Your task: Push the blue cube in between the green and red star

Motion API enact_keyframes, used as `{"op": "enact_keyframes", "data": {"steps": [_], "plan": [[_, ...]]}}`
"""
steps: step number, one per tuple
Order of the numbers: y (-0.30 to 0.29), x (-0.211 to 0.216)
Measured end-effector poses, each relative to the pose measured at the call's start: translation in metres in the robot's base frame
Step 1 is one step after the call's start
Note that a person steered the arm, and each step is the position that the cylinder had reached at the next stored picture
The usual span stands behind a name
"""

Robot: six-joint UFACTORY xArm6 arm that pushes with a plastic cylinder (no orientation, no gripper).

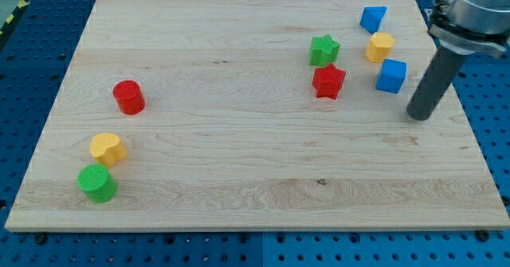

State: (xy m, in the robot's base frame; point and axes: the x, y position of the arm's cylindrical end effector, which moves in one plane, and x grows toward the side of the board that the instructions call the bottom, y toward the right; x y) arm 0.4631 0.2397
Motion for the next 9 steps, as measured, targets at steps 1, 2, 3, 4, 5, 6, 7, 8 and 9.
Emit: {"op": "enact_keyframes", "data": {"steps": [1,2,3,4,5,6,7,8,9], "plan": [[0.017,-0.034],[0.018,-0.064],[0.017,-0.075],[0.017,-0.074],[0.008,-0.055],[-0.040,-0.060],[-0.083,-0.069],[-0.098,-0.069],[-0.102,-0.066]]}}
